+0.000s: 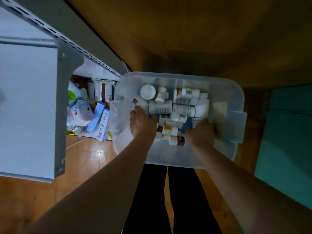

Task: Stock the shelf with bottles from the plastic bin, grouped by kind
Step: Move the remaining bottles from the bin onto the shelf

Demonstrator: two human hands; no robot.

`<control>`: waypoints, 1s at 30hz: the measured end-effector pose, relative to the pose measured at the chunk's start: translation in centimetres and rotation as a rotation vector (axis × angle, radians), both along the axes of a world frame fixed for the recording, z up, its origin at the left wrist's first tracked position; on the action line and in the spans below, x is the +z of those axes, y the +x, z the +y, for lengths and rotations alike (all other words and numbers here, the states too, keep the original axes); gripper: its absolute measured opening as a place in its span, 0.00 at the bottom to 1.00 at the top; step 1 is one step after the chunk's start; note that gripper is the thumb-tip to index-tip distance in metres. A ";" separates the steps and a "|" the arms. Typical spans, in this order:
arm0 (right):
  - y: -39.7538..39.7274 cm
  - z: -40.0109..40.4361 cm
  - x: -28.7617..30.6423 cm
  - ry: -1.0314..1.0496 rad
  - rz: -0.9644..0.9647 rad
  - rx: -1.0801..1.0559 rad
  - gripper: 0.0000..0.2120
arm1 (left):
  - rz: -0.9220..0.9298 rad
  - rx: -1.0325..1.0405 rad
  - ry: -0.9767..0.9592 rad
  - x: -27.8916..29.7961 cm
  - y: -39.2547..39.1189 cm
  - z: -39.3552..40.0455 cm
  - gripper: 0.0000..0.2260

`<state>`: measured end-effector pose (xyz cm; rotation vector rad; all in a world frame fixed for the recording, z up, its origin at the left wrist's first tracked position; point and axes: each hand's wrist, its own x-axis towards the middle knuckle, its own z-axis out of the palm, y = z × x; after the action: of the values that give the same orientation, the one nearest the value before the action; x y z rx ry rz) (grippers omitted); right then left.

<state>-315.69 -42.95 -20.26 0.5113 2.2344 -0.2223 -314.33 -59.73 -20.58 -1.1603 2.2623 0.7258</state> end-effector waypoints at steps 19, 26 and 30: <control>0.2 0.7 1.4 -0.110 0.139 0.078 0.12 | -0.123 0.060 0.013 2.0 -0.1 -0.6 0.23; 0.5 2.0 9.8 -0.328 0.147 -0.183 0.27 | -0.046 -0.027 0.077 9.7 2.4 -0.4 0.22; 0.5 3.6 17.0 -0.521 0.179 -0.349 0.23 | 0.096 0.000 0.245 16.0 3.4 0.4 0.22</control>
<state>-315.18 -39.38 -3.24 0.6024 2.1245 -1.0333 -310.91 -59.36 -4.58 -1.0284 2.1748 1.0467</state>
